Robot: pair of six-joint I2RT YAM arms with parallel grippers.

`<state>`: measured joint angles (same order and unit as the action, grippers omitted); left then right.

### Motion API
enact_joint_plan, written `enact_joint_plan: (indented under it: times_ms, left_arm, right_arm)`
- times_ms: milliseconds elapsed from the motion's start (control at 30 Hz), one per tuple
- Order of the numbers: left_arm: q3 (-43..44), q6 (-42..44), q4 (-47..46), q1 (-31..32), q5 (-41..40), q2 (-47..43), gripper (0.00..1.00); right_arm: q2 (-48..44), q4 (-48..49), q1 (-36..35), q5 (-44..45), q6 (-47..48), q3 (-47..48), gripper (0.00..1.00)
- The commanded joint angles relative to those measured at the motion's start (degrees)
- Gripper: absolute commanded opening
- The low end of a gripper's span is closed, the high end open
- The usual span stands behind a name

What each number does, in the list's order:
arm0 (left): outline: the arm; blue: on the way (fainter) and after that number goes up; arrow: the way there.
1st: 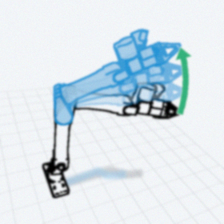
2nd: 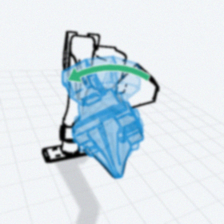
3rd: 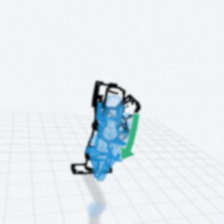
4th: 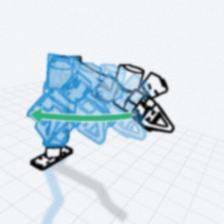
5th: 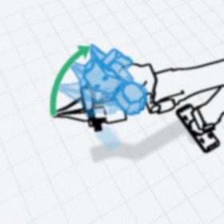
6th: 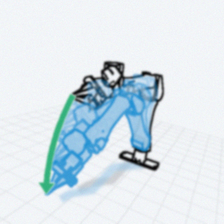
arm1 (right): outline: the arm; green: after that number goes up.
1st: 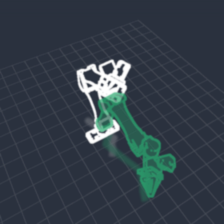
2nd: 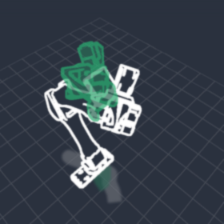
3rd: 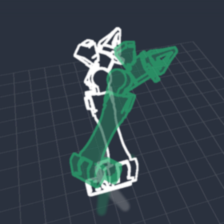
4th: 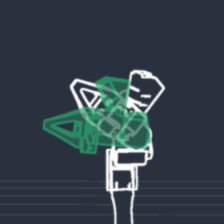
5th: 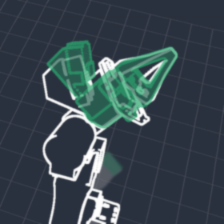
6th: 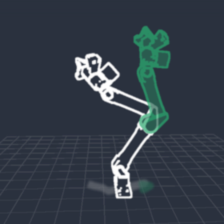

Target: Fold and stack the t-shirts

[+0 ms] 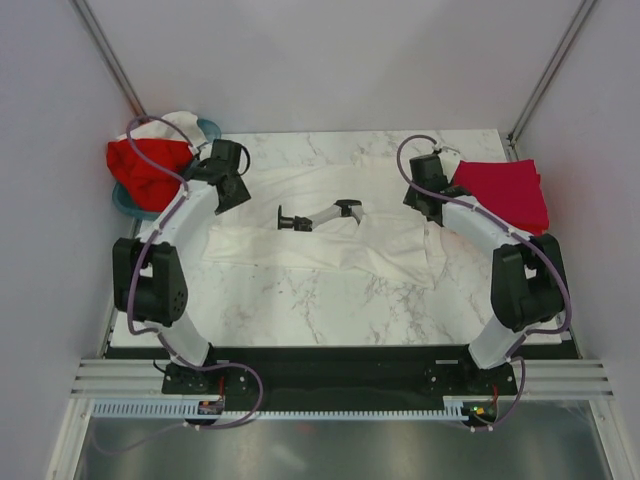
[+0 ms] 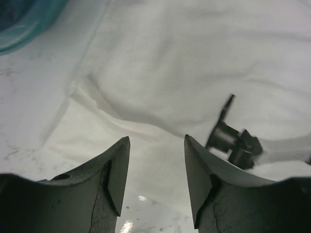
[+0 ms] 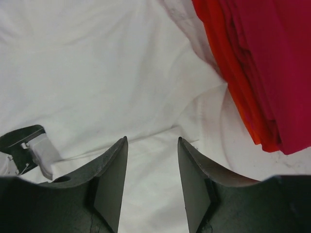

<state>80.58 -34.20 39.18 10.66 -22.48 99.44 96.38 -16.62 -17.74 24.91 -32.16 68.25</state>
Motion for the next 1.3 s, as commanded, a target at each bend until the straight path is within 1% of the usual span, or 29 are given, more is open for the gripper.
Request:
enact_joint_plan:
  times_ms: [0, 33, 100, 133, 167, 233, 267, 367, 433, 467, 533, 600, 667, 733, 900, 967, 1000, 1133, 1267]
  left_arm:
    - [-6.4, 2.9, -9.6, 3.3, 16.9, -7.0, 0.56]
    - [-11.1, 2.5, -15.7, 4.5, 22.6, -8.4, 0.57]
    - [-16.4, 2.1, -21.9, 6.6, 27.7, -13.3, 0.64]
    - [-21.1, 1.1, -25.1, 8.2, 30.5, -14.7, 0.67]
    - [-23.2, 0.6, -29.7, 8.8, 31.8, -16.5, 0.73]
    - [-28.3, -0.3, -33.8, 10.2, 34.7, -19.7, 0.82]
    - [-29.5, -0.3, -36.6, 10.9, 34.9, -20.2, 0.88]
    - [-32.9, 0.4, -41.4, 13.8, 34.3, -20.4, 0.91]
    - [-34.0, 0.7, -43.4, 15.4, 34.5, -18.4, 0.90]
    - [-34.3, 1.0, -44.4, 15.9, 34.7, -17.4, 0.87]
    - [-35.7, 2.5, -47.9, 17.3, 34.7, -15.9, 0.85]
    - [-37.2, 4.2, -51.5, 17.9, 34.5, -16.0, 0.85]
    - [-39.1, 6.1, -52.7, 18.2, 33.5, -17.1, 0.84]
    - [-40.3, 6.5, -53.3, 18.2, 31.5, -18.0, 0.84]
    - [-40.8, 7.1, -54.6, 18.2, 30.7, -18.2, 0.84]
    - [-40.7, 7.1, -54.7, 18.2, 30.8, -17.7, 0.84]
    - [-40.6, 7.2, -54.7, 18.2, 30.8, -17.2, 0.84]
    - [-40.2, 7.5, -54.7, 18.2, 31.4, -16.2, 0.84]
    - [-39.0, 7.0, -54.0, 18.2, 33.1, -13.8, 0.82]
  right_arm:
    - [0.6, 0.7, 1.5, -2.0, 0.5, -2.2, 0.53]
    - [1.1, 0.7, 1.7, -1.8, 0.7, -2.2, 0.52]
    - [2.3, 0.8, 2.2, -1.9, 1.7, -2.0, 0.51]
    - [2.7, 0.7, 2.2, -1.7, 1.9, -2.0, 0.51]
    - [3.0, 0.8, 2.2, -1.6, 1.9, -2.2, 0.51]
    - [4.0, 1.4, 2.4, -1.7, 1.9, -2.5, 0.50]
    - [4.3, 1.7, 2.4, -1.9, 1.9, -2.7, 0.49]
    - [6.7, 2.6, 2.5, -3.2, 2.1, -2.6, 0.46]
    - [8.1, 2.5, 2.5, -3.4, 1.9, -2.3, 0.46]
    - [8.3, 2.5, 2.5, -2.9, 1.8, -2.3, 0.46]
    - [8.5, 2.5, 2.5, -2.5, 1.9, -2.6, 0.45]
    - [8.7, 2.6, 2.5, -2.1, 2.1, -2.9, 0.45]
    - [9.3, 2.6, 2.6, -2.1, 2.2, -2.9, 0.45]
    - [10.1, 2.8, 2.6, -2.7, 2.2, -2.8, 0.44]
    - [10.0, 2.9, 2.5, -1.3, 1.9, -3.2, 0.43]
    - [9.4, 2.7, 2.6, -0.4, 1.8, -3.8, 0.45]
    - [8.9, 2.7, 2.6, 0.1, 1.5, -4.1, 0.48]
    - [8.7, 2.8, 2.5, 0.8, 1.3, -4.9, 0.50]
    - [9.1, 2.9, 2.5, 0.1, 1.2, -4.6, 0.43]
